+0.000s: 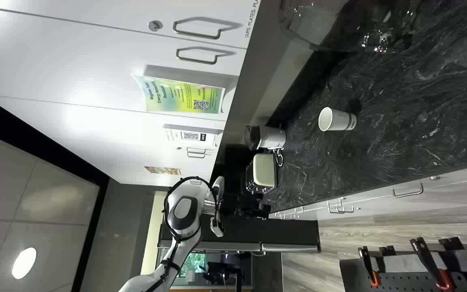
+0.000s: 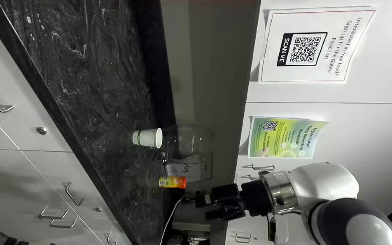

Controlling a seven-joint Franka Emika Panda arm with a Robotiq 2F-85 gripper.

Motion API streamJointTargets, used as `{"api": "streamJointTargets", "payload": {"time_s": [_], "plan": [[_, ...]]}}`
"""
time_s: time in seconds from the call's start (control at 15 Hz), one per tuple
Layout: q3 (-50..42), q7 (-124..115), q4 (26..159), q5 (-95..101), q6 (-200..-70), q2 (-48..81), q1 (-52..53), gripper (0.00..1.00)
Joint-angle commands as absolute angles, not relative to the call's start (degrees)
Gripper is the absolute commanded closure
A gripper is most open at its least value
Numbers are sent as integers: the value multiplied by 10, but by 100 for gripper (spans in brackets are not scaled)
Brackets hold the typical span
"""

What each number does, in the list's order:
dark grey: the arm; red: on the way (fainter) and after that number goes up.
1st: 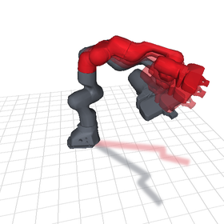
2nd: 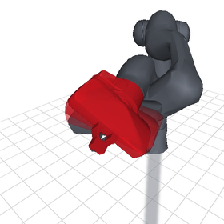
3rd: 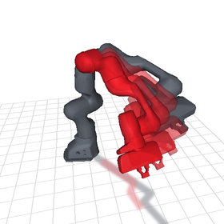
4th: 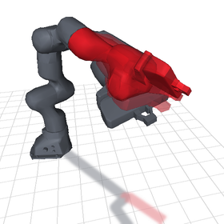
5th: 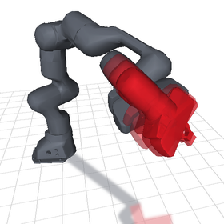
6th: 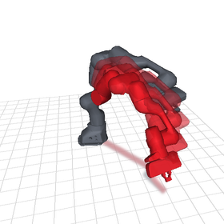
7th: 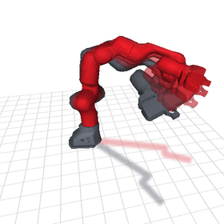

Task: Pour the candy inside the cup on the counter top

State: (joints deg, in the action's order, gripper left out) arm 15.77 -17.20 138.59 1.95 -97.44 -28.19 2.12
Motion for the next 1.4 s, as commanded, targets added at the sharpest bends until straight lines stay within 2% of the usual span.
{"api": "streamJointTargets", "payload": {"time_s": [0.0,0.53,1.33], "plan": [[144,-178,1385,25,-973,-280,37,0],[137,-177,1375,35,-1003,-263,28,0],[60,-202,1313,97,-1250,-117,-29,0]]}}
